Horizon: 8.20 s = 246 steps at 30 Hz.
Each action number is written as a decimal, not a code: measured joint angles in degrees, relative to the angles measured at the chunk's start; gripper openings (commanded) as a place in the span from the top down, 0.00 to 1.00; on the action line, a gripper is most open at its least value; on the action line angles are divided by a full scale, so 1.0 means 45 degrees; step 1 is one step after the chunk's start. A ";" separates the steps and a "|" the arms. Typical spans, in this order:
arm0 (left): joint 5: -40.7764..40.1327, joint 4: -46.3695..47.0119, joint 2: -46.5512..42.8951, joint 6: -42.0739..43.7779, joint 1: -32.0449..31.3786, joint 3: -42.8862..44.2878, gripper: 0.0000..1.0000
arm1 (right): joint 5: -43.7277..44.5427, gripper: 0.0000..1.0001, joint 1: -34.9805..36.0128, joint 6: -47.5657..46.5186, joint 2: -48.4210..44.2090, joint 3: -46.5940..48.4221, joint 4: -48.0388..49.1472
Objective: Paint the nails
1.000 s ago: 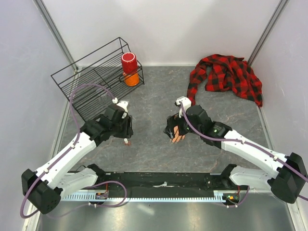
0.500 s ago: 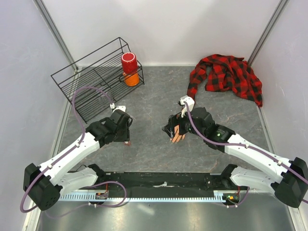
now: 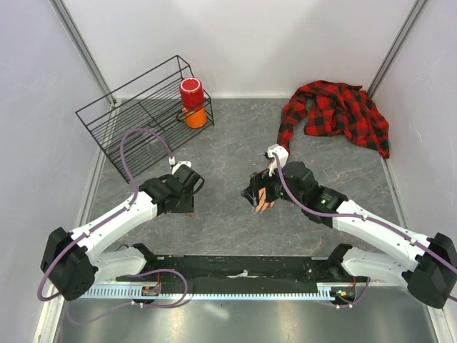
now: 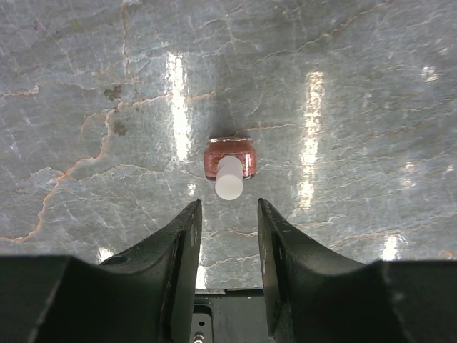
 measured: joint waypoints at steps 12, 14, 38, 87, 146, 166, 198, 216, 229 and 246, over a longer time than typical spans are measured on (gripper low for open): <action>-0.0151 0.0267 0.0729 -0.0141 -0.0015 -0.0262 0.58 | 0.0005 0.02 0.0034 0.0005 -0.0087 -0.0155 0.0019; -0.0199 0.0379 0.0845 -0.0141 -0.0015 -0.0291 0.59 | 0.0005 0.01 0.0034 0.0000 -0.0097 -0.0194 0.0024; 0.0345 0.0233 0.0884 0.0204 -0.0015 0.0515 0.98 | 0.0160 0.02 0.1957 -0.2123 0.1219 -0.2147 0.3274; 0.3337 -0.2642 -0.0427 -0.0675 -0.0034 0.3925 0.98 | -0.0058 0.76 0.4454 -0.4658 0.6868 -0.1049 1.2313; 1.2905 0.9126 -0.1744 0.2749 -0.1953 0.2705 0.34 | -0.1656 1.00 0.3628 -0.1778 -0.5178 -0.0578 0.1127; 1.1798 0.9466 -0.2040 0.2574 -0.2142 0.2807 0.98 | -0.1384 0.39 0.3555 -0.1530 -0.5241 -0.0262 0.2055; 1.2007 1.0132 -0.2244 0.2098 -0.2108 0.2749 0.42 | -0.1739 1.00 0.3546 -0.1511 -0.4221 -0.0364 0.3638; 1.3984 1.3420 -0.2613 0.0612 -0.2123 0.1826 0.50 | -0.4503 1.00 0.3555 -0.1229 -0.4949 -0.0695 0.4328; 1.4406 1.3571 -0.2467 0.0631 -0.2254 0.1967 0.98 | -0.4391 1.00 0.3575 -0.1093 -0.4284 -0.0690 0.4925; -0.2108 0.6280 -0.0238 0.1263 -0.6037 0.5625 0.57 | 0.8641 1.00 0.6363 -0.4843 -0.0913 0.0918 0.3910</action>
